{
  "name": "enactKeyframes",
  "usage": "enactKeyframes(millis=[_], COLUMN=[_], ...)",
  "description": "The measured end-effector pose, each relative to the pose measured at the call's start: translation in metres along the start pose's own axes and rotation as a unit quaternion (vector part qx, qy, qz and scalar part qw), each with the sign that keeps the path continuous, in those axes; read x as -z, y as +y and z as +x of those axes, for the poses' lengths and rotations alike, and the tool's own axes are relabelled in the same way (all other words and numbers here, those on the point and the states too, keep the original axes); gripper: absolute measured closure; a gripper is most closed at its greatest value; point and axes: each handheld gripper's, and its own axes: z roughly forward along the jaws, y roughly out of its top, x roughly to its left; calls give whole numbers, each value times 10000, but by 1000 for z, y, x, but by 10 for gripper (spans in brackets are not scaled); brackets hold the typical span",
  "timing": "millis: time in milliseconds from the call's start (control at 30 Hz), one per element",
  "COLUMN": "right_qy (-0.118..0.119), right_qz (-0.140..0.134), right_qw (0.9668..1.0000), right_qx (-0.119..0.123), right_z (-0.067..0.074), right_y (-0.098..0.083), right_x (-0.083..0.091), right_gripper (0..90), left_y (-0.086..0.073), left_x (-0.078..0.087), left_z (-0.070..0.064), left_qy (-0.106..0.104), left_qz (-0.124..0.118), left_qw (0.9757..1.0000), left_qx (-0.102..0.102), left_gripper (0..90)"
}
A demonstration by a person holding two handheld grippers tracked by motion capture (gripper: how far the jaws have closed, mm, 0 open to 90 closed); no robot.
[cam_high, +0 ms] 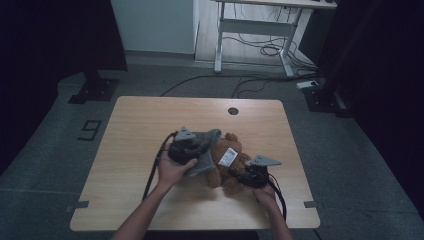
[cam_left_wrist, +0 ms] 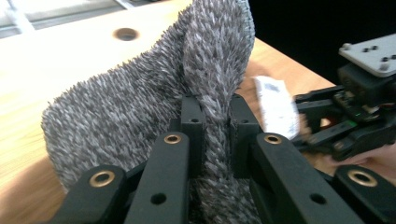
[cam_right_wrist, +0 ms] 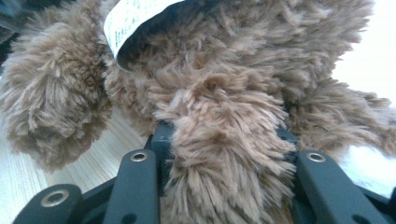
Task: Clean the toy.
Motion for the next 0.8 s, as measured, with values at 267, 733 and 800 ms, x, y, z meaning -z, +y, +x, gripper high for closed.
enactKeyframes(millis=[267, 733, 800], right_qy=[-31, -46, -47], right_qz=[59, 123, 120], right_qw=[10000, 9999, 9999], right_qx=[2, -24, -45], right_z=[-1, 0, -1], right_y=[0, -1, -1], right_x=[1, 1, 2], right_gripper=[585, 604, 605], left_y=[6, -15, -23], left_x=[-54, -13, -4], left_z=[-33, -3, 9], left_qy=[-162, 516, 644], left_qz=[323, 238, 221], left_qw=[9988, 9979, 9975], left_qx=[-326, -296, -168], left_gripper=[798, 801, 801])
